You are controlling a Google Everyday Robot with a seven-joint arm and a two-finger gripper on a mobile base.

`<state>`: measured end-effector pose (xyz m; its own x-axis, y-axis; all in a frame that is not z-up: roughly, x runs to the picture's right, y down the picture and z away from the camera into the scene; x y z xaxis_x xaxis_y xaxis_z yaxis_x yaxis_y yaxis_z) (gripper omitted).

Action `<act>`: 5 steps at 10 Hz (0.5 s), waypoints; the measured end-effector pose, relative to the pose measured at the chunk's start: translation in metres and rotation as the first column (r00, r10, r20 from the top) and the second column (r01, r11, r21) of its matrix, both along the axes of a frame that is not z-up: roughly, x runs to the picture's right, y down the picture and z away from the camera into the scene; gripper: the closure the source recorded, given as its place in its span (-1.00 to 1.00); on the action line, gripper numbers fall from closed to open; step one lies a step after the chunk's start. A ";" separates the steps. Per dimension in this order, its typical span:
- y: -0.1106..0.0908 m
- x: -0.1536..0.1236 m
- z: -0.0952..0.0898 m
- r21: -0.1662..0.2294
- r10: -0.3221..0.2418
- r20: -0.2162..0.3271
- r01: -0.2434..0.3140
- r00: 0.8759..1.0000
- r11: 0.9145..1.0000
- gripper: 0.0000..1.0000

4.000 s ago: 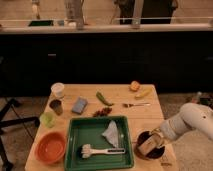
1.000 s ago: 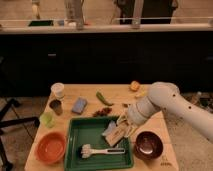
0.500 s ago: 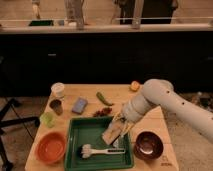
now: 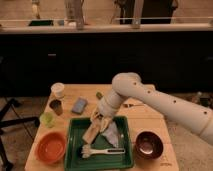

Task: Wipe red bowl with eraser

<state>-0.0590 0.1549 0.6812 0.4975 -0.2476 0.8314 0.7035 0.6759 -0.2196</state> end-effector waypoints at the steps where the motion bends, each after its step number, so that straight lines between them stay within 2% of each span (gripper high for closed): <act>1: 0.002 -0.026 0.004 -0.007 -0.046 0.032 0.046 0.998 0.999 1.00; 5: 0.005 -0.086 0.013 -0.015 -0.158 0.114 0.161 0.981 0.987 1.00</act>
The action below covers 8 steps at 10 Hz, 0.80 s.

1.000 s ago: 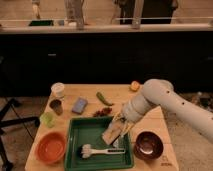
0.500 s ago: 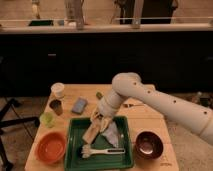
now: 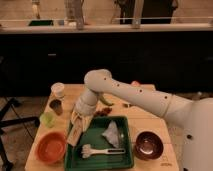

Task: Wipe red bowl with eraser

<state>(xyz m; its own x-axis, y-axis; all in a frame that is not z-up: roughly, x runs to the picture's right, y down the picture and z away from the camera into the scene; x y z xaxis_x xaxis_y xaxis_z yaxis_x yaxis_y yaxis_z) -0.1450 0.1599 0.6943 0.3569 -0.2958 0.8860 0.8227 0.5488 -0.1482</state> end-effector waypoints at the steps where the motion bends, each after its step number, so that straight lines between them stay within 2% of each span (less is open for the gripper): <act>1: 0.000 -0.011 0.002 -0.001 -0.015 0.012 0.015 1.000 1.000 1.00; 3: 0.002 -0.032 0.005 -0.001 -0.020 0.021 0.020 1.000 1.000 1.00; 6: 0.008 -0.046 0.010 -0.011 0.024 -0.008 -0.024 1.000 1.000 1.00; 8: 0.017 -0.058 0.012 -0.043 0.042 -0.014 -0.042 0.999 0.998 1.00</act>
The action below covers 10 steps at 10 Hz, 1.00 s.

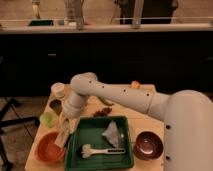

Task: Wipe red bowl with eraser

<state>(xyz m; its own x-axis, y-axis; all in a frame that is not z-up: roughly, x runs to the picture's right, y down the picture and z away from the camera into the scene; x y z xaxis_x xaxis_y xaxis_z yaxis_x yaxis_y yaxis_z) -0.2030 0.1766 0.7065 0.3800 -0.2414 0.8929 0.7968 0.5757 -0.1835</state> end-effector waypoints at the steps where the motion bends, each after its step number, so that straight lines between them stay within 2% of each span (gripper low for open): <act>1: 0.006 -0.005 0.000 -0.024 0.004 0.003 -0.004 1.000 1.000 1.00; 2: 0.014 -0.013 -0.001 -0.056 -0.003 0.013 0.004 1.000 0.998 1.00; 3: 0.018 -0.019 -0.003 -0.068 -0.014 0.024 0.016 1.000 0.998 1.00; 10: 0.018 -0.019 -0.001 -0.065 -0.008 0.032 0.010 0.999 0.998 1.00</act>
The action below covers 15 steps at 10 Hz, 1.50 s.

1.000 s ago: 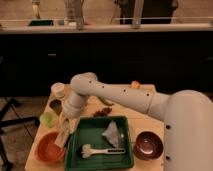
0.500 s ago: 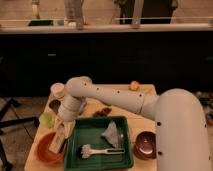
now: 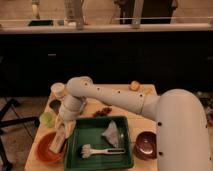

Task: Wipe red bowl with eraser

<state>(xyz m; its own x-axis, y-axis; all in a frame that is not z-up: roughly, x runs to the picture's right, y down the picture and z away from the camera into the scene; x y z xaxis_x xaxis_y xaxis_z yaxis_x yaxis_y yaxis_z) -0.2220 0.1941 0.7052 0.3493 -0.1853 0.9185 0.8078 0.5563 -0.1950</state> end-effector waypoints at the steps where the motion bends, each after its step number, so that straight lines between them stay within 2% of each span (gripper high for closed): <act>1: 0.001 -0.006 0.005 0.001 0.011 0.012 -0.011 1.000 1.000 1.00; 5: 0.010 -0.037 0.013 0.002 0.056 0.052 -0.056 0.997 0.998 1.00; 12: 0.040 -0.034 0.011 -0.015 0.090 0.065 -0.089 0.994 0.996 1.00; 15: 0.040 -0.035 0.011 -0.015 0.088 0.067 -0.087 0.994 0.996 1.00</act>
<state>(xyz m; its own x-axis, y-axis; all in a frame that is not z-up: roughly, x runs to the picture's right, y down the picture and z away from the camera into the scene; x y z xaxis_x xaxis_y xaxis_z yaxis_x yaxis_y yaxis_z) -0.2567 0.2341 0.7165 0.3012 -0.1458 0.9424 0.7677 0.6233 -0.1489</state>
